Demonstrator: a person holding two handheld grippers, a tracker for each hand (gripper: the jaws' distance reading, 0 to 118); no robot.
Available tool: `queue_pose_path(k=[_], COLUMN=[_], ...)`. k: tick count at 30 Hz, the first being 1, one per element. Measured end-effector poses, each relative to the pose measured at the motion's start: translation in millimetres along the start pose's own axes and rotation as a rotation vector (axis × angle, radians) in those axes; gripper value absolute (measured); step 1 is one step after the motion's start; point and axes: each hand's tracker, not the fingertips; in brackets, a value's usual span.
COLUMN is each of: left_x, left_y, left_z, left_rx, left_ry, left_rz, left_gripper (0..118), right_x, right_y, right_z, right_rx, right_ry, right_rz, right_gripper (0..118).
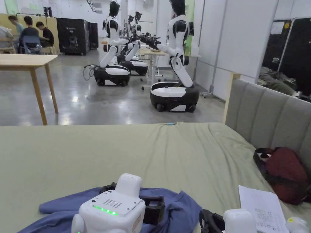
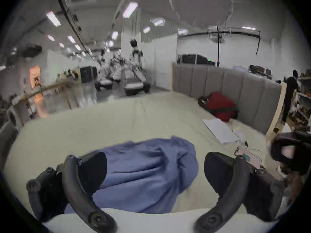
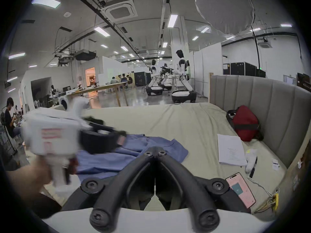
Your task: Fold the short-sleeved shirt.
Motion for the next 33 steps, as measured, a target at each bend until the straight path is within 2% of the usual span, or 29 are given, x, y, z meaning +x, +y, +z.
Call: queue_pose_path(k=[4,5,6,8,10,12,15,18,22,23,24,25,26,31,32,33], left_x=[-45.5,-53.1,-64.0,-78.2,-93.1,-110.0,-145.8,-203.3,-254.3,-263.1,-273.1,-281.9,-287.5,-321.6,-326.3,-330.8], left_y=[-22.5,-31.2,-44.1,-61.1,-78.0,-89.0,-108.1,-129.6,-138.2,-137.7,-135.3,-133.1,-132.6,-129.2,-131.0,-134.5], left_z=[103.1,122.3,140.6,167.3,180.1,189.7,191.0,180.2,145.6,135.6,121.3,107.5,94.0,29.6,21.6,11.8], left_rx=[0.054,0.048,0.031,0.003,-0.042,-0.046,-0.114,-0.198,-0.259,-0.275,-0.287,-0.296,-0.318,-0.361,-0.376,-0.421], left_ry=[0.120,0.180,0.236,0.275,0.329,0.302,0.390,0.440,0.462,0.455,0.453,0.451,0.451,0.530,0.537,0.524], left_rz=[0.075,0.071,0.077,0.110,0.159,0.193,0.231,0.377,0.393,0.401,0.409,0.406,0.403,0.385,0.391,0.403], left_gripper=[115,109,94,3,0,0,0,0,0,13,39,101,118,115,112,105], right_x=[-27.2,-35.0,-42.3,-52.9,-63.8,-72.9,-81.6,-83.9,-83.9,-82.7,-80.9,-78.5,-76.8,-67.1,-65.7,-63.7], right_y=[1.0,2.9,2.3,1.0,-0.7,-1.3,-4.7,-9.9,-13.4,-14.0,-15.0,-17.0,-18.0,-24.2,-25.5,-28.3], right_z=[4.7,7.7,8.9,9.1,6.2,5.1,1.5,-6.3,-21.9,-26.1,-31.8,-36.4,-40.5,-58.5,-60.9,-63.4], right_rx=[0.021,0.025,0.037,0.047,0.057,0.055,0.036,0.020,-0.007,-0.014,-0.024,-0.031,-0.038,-0.077,-0.083,-0.090], right_ry=[0.041,0.042,0.046,0.060,0.072,0.085,0.108,0.115,0.115,0.113,0.110,0.104,0.098,0.074,0.071,0.066], right_rz=[0.027,0.028,0.025,0.016,0.016,0.023,0.035,0.058,0.057,0.055,0.051,0.048,0.046,0.042,0.042,0.042], right_gripper=[0,0,0,0,0,0,0,0,0,0,0,0,0,0,0,0])
